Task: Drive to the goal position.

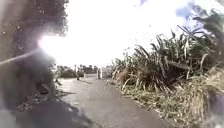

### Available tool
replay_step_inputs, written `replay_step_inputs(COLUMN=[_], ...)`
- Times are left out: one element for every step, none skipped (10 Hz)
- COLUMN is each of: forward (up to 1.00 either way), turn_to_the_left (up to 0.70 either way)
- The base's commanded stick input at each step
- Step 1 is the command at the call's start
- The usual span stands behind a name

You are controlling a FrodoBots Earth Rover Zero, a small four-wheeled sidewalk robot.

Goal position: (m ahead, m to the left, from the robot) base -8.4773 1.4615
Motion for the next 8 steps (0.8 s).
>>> replay_step_inputs(forward=[0.00,0.00,0.00,0.00,0.00,0.00,0.00,0.00], turn_to_the_left=[-0.70,-0.70,-0.70,-0.70,-0.70,-0.70,-0.70,-0.70])
